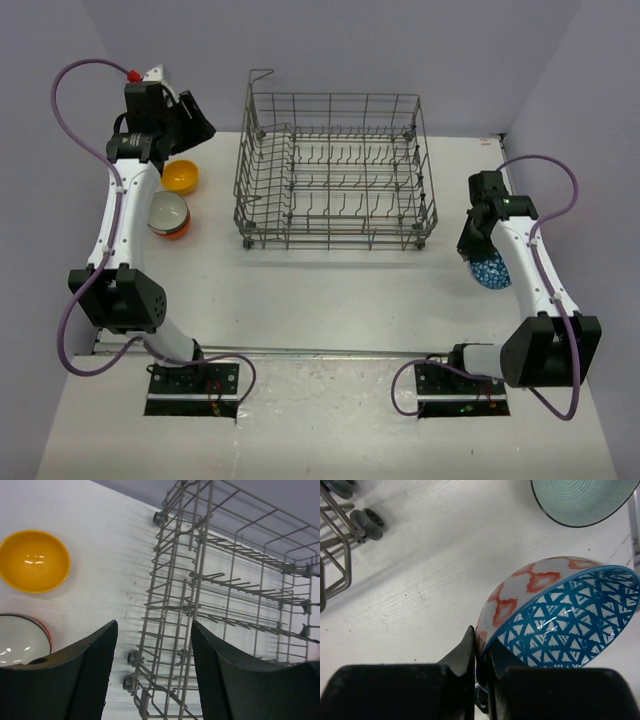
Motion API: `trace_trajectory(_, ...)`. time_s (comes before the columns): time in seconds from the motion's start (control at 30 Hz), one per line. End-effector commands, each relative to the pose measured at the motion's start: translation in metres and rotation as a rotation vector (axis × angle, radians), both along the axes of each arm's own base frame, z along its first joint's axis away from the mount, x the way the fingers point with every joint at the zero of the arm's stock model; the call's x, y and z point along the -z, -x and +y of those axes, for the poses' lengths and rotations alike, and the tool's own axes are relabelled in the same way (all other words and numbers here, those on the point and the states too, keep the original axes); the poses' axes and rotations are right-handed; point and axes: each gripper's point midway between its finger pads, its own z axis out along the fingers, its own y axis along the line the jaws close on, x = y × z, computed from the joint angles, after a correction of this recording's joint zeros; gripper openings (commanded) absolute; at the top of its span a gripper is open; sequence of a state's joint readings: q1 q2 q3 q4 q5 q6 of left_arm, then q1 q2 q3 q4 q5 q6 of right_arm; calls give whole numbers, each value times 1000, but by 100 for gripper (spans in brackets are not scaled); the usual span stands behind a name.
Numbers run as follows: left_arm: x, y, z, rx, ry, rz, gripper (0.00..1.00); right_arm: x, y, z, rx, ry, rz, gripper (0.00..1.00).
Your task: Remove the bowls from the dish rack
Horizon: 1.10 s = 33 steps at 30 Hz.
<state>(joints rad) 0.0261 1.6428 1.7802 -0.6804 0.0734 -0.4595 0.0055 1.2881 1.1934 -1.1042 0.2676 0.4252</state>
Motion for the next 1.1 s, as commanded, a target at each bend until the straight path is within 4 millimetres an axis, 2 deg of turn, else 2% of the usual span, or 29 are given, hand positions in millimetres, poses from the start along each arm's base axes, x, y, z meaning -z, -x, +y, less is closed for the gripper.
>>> trace_trajectory(0.0, -29, 5, -24, 107, 90, -96, 61, 11, -9, 7, -25, -37, 11, 0)
trace_trajectory(0.03, -43, 12, -29, 140, 98, -136, 61, 13, -10, 9, -26, -44, 20, 0)
trace_trajectory(0.13, -60, 29, -33, 158, 107, -172, 62, 24, -16, 12, -39, -65, 57, 0)
trace_trajectory(0.2, -62, 39, -36, 164, 123, -177, 62, 34, -21, 15, -45, -82, 89, 0)
trace_trajectory(0.27, -77, 54, -38, 162, 143, -212, 62, 42, -25, 18, -45, -98, 112, 0)
trace_trajectory(0.3, -72, 59, -41, 165, 158, -202, 62, 50, -27, 19, -46, -100, 141, 0)
trace_trajectory(0.33, -81, 68, -41, 164, 165, -223, 62, 54, -28, 19, -44, -102, 153, 0)
trace_trajectory(0.37, -77, 72, -43, 164, 177, -217, 62, 57, -30, 19, -43, -101, 162, 0)
trace_trajectory(0.43, -86, 83, -46, 176, 197, -239, 62, 68, -34, 19, -45, -99, 189, 0)
trace_trajectory(0.6, -96, 101, -56, 214, 240, -254, 62, 83, -40, 16, -35, -87, 223, 0)
trace_trajectory(0.77, -109, 115, -64, 241, 286, -276, 63, 106, -35, 21, -37, -112, 292, 0)
trace_trajectory(1.07, -120, 131, -70, 272, 299, -289, 63, 112, -40, 25, -53, -128, 294, 0)
